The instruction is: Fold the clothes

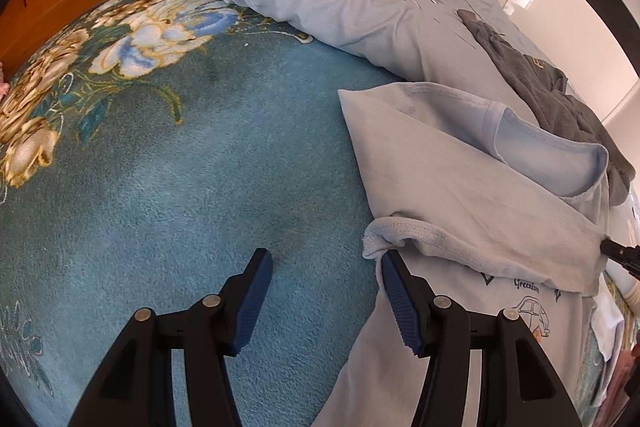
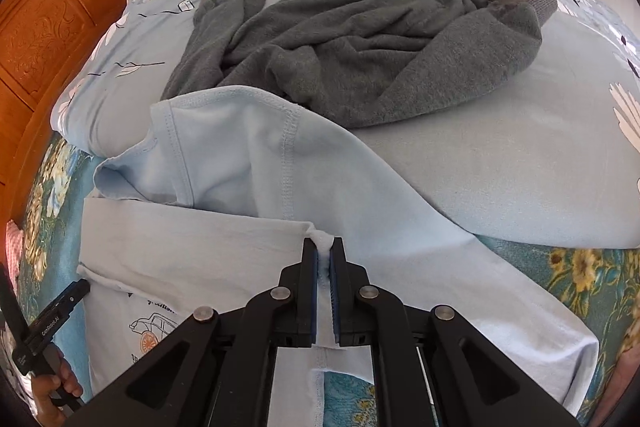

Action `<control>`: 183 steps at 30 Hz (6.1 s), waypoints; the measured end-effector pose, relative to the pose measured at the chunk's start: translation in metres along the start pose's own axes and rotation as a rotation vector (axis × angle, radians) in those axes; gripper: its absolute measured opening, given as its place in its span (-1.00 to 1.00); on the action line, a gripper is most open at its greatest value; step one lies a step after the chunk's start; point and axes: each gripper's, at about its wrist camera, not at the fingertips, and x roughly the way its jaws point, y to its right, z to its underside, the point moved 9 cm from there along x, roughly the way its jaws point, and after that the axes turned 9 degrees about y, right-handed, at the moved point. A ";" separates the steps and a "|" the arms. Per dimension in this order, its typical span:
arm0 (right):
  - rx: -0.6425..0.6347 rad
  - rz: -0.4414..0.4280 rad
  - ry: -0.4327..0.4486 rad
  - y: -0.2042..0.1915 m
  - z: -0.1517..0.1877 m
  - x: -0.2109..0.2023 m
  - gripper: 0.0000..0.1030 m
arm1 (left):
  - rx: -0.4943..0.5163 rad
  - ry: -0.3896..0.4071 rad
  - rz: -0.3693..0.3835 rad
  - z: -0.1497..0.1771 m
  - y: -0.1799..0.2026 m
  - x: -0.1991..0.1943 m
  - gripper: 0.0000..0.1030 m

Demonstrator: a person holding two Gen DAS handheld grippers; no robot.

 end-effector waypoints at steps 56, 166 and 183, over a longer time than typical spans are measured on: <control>-0.621 0.265 0.559 -0.130 -0.047 -0.189 -0.89 | -0.150 0.087 0.111 -0.024 -0.003 -0.023 0.18; 0.350 -0.390 -0.228 -0.015 0.242 -0.117 -0.02 | 0.103 -0.604 0.433 0.128 -0.028 -0.104 0.41; 0.412 -0.482 -0.272 -0.028 0.269 -0.121 -0.93 | 0.228 -0.680 0.329 0.150 -0.040 -0.120 -0.83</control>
